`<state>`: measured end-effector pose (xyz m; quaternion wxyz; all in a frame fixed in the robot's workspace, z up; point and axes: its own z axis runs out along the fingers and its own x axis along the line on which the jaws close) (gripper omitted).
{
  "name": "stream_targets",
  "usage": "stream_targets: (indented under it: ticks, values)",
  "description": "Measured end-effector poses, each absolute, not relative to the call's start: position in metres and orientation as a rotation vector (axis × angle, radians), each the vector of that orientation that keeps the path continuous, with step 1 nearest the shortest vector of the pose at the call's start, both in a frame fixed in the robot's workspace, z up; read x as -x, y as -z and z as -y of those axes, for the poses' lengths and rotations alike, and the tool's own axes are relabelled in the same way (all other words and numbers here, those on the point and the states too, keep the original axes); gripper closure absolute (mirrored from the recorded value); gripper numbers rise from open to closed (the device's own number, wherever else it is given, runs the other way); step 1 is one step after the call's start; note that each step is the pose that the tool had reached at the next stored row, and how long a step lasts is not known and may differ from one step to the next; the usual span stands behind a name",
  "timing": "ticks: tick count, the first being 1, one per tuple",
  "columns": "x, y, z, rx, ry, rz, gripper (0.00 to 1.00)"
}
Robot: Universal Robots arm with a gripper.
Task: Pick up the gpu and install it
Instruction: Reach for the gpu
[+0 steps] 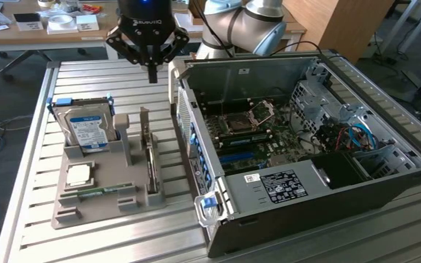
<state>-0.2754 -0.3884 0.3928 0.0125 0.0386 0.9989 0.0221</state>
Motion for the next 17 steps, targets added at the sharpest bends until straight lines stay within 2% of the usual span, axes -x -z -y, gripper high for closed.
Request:
stream_targets:
  ticks: [8, 17]
  values:
    - [0.284, -0.393, 0.388, -0.120, -0.069, -3.113, 0.89]
    - [0.288, -0.393, 0.407, -0.121, -0.069, -3.114, 0.89]
